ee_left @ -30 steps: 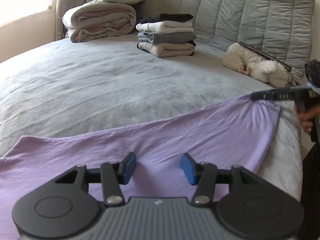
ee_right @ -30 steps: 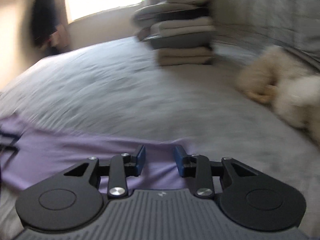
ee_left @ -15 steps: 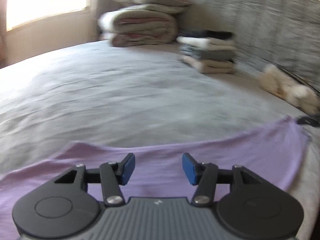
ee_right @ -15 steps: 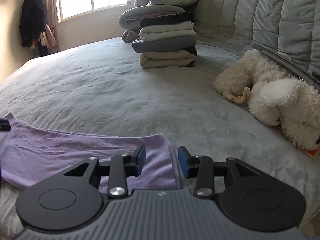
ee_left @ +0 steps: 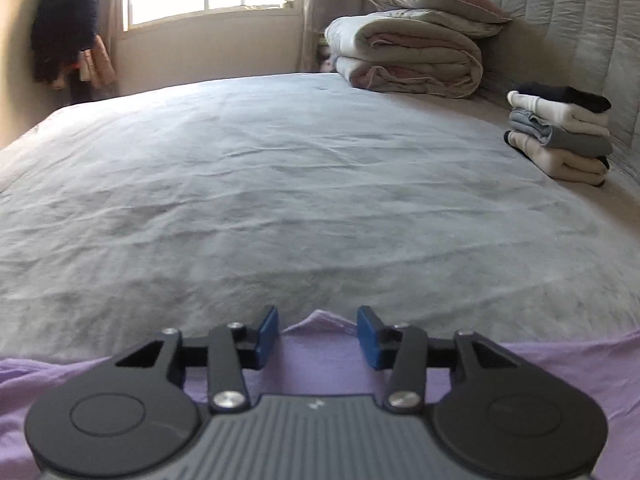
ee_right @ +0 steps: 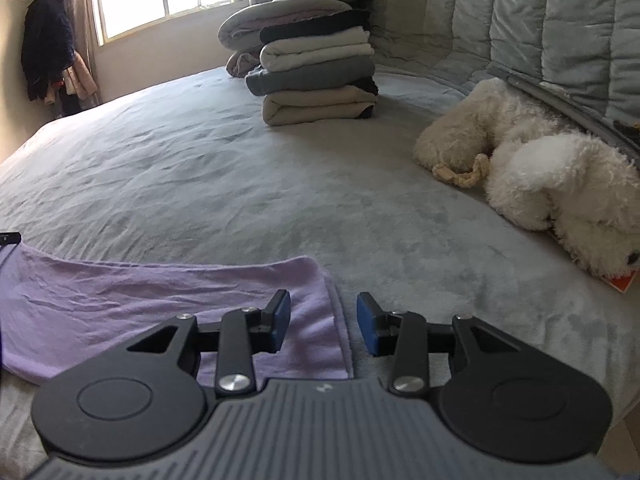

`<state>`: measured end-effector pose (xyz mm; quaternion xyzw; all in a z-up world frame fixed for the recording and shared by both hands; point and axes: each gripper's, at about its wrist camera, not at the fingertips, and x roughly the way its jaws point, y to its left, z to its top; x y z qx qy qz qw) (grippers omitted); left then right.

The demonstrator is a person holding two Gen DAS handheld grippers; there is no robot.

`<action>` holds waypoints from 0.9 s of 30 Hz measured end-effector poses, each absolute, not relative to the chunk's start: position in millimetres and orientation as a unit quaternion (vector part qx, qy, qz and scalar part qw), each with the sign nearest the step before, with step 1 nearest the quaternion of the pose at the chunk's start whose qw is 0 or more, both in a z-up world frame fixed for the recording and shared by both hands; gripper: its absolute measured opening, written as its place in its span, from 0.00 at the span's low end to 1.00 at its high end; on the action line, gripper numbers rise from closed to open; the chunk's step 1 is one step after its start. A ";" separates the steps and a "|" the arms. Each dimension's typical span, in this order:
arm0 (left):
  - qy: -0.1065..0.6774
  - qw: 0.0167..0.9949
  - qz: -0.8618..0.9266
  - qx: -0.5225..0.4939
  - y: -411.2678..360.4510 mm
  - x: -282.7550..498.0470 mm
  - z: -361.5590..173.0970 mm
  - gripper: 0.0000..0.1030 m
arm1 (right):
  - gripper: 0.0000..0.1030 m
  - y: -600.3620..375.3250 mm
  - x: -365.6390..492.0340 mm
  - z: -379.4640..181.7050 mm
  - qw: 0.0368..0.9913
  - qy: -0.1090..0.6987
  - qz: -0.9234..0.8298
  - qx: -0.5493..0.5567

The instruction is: Fold clothes

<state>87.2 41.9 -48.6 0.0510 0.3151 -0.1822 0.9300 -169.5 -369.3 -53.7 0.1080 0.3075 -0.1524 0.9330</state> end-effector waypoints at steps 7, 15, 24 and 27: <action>0.323 0.924 -0.202 0.026 36.8 50.6 -29.8 0.61 | 0.43 -372.8 -180.5 -50.1 0.926 0.315 -0.157 0.133; 0.361 0.909 -0.204 -0.041 45.1 21.1 -23.2 0.78 | 0.45 -365.6 -176.5 -63.1 0.915 0.336 -0.173 0.141; 0.377 0.898 -0.213 -0.078 63.1 15.6 -22.3 0.80 | 0.39 -341.7 -156.8 -67.7 0.902 0.367 -0.213 0.083; 0.380 0.879 -0.253 -0.139 74.2 18.7 -17.5 0.80 | 0.14 -336.8 -153.0 -65.5 0.900 0.370 -0.212 0.092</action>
